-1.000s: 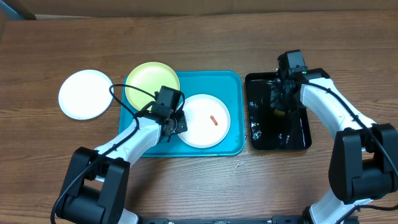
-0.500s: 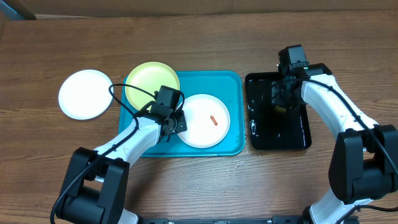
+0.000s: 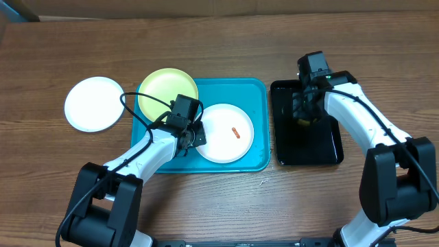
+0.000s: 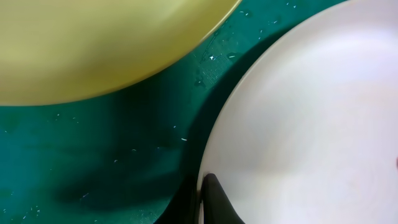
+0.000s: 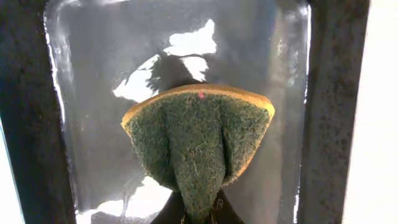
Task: Clean dirty plates on tray and stack at the side
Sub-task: 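Carry the sponge with the right gripper over to the white plate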
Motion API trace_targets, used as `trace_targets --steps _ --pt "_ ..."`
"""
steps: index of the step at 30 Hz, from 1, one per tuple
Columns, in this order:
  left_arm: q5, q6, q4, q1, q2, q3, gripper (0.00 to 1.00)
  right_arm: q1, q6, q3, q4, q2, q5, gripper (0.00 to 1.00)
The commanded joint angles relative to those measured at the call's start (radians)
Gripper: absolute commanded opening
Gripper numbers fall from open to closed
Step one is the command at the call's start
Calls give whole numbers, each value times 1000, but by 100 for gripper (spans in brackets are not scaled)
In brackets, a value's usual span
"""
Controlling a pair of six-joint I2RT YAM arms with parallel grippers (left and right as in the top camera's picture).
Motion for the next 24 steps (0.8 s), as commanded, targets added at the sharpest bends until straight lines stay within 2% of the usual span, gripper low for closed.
trace_targets --steps 1,17,18,20,22,24 --pt "-10 5 -7 6 9 -6 4 16 -4 55 -15 -9 53 4" --pt "15 5 0 6 9 -6 4 56 3 71 -46 -9 55 4" --pt "15 5 1 6 9 -6 5 56 3 71 -45 -9 55 4" --pt "14 5 4 6 9 -6 18 56 3 71 -45 -9 55 4" --pt "15 5 8 6 9 -6 18 56 3 71 -46 -9 52 4" --pt "14 5 10 6 9 -6 13 56 3 71 -47 -9 28 4"
